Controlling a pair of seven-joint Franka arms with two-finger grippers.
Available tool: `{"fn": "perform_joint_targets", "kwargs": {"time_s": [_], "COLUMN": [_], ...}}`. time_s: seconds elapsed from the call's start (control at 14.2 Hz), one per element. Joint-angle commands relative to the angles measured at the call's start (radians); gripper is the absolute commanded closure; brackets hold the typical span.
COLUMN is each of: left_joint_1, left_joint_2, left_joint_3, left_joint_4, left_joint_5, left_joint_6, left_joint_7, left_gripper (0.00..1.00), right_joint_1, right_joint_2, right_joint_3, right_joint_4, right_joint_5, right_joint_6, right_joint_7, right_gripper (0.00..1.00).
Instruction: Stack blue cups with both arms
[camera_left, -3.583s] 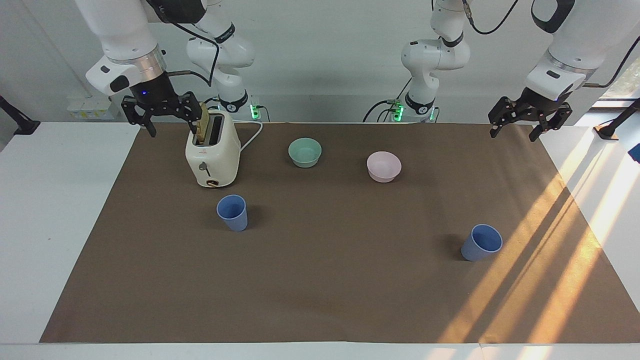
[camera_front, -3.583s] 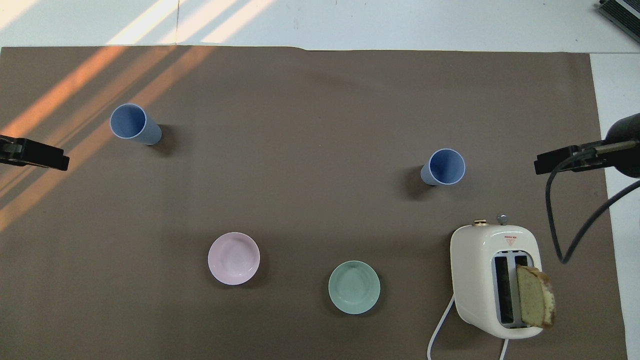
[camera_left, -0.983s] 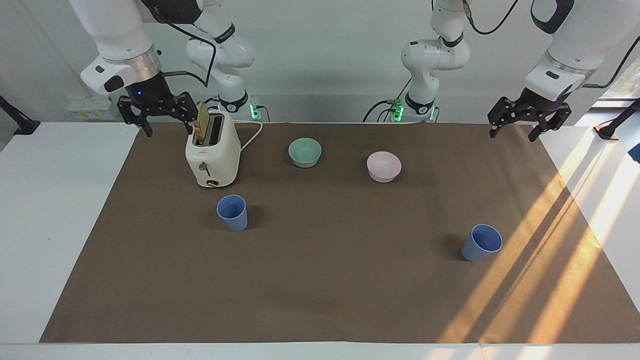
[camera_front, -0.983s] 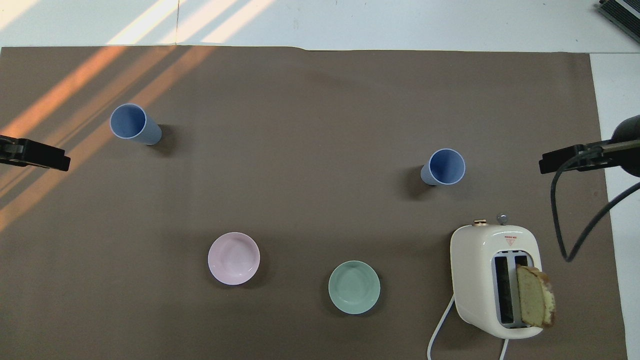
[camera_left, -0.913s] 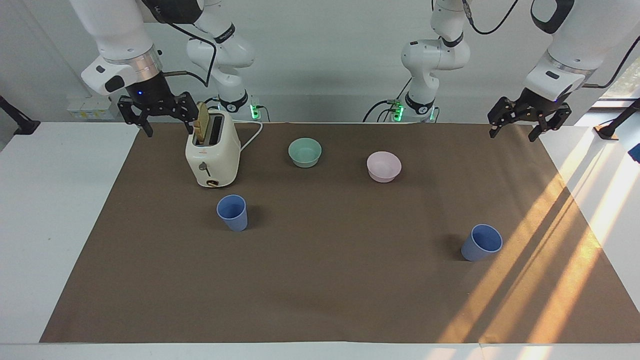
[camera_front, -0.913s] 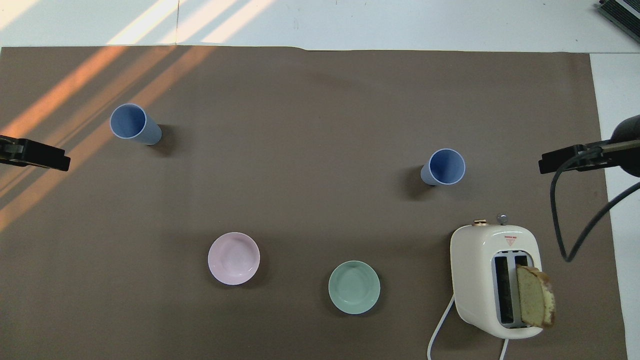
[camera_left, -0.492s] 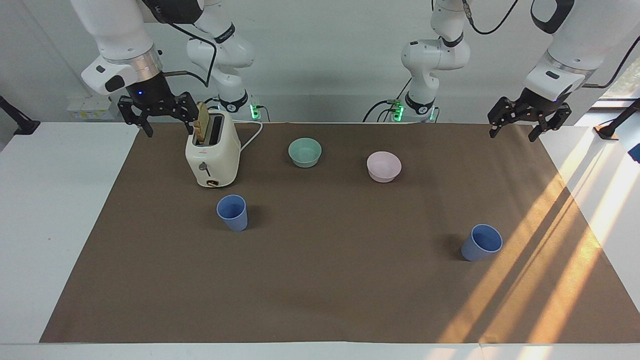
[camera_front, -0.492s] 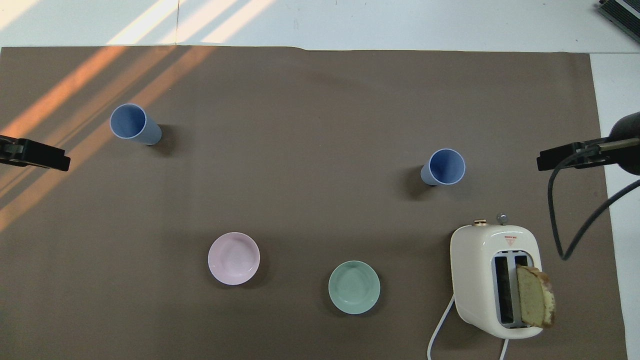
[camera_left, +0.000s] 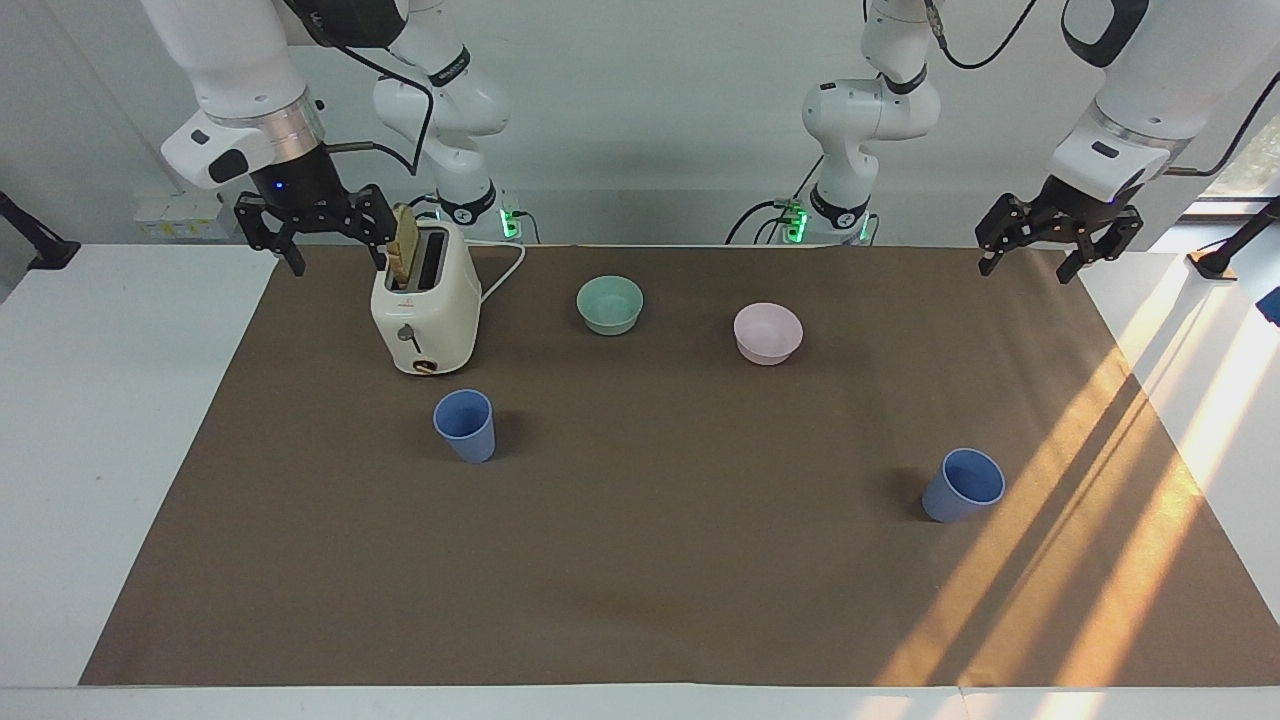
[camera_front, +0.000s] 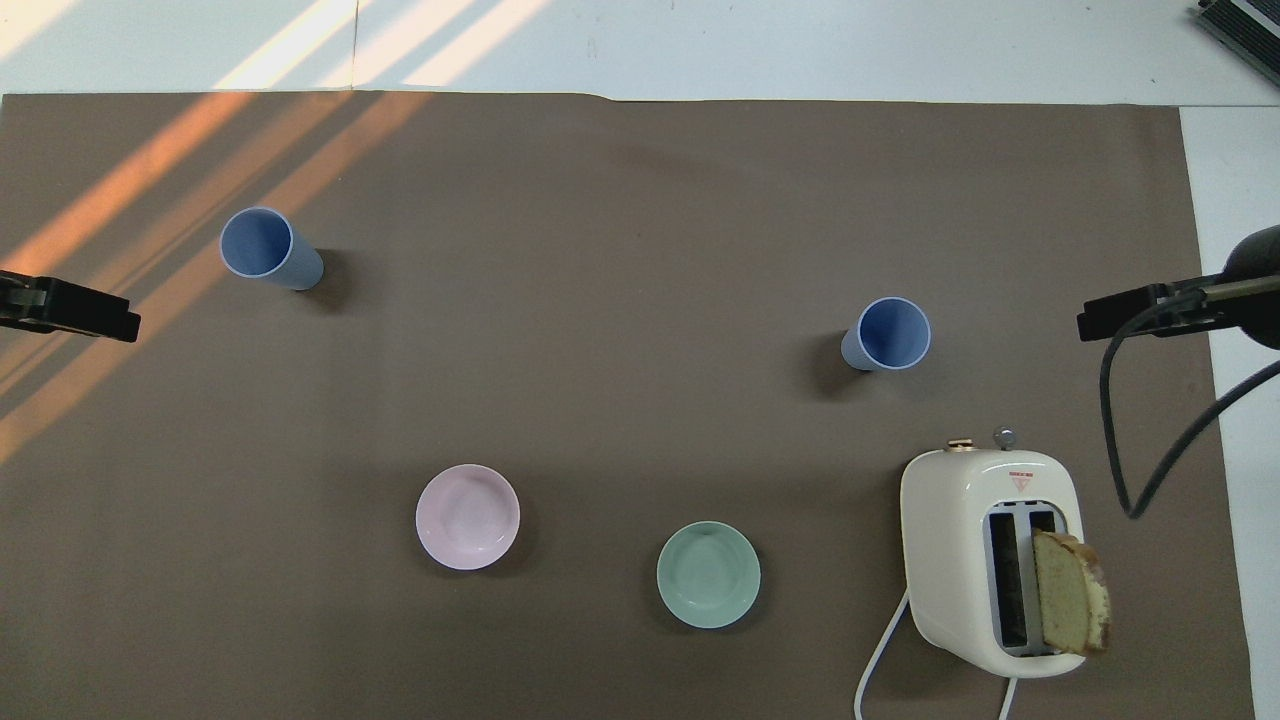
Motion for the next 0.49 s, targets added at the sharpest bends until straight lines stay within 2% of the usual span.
{"fn": "perform_joint_targets", "kwargs": {"time_s": [0.0,0.42], "left_joint_1": [0.002,0.005], "left_joint_2": [-0.028,-0.026], "left_joint_3": [0.001,0.001], "left_joint_4": [-0.031,-0.030], "left_joint_5": [-0.011,-0.013], "left_joint_6": [0.003,0.024], "left_joint_7": [0.004,0.006], "left_gripper": [0.00,0.00], "right_joint_1": [-0.009,-0.009], "right_joint_2": [-0.003,-0.012], "right_joint_3": [0.007,0.006], "right_joint_4": [-0.008,-0.022], "right_joint_5": [-0.007,-0.007], "right_joint_6": [0.008,0.008], "right_joint_7": [0.007,0.007], "right_gripper": [0.00,0.00]}}
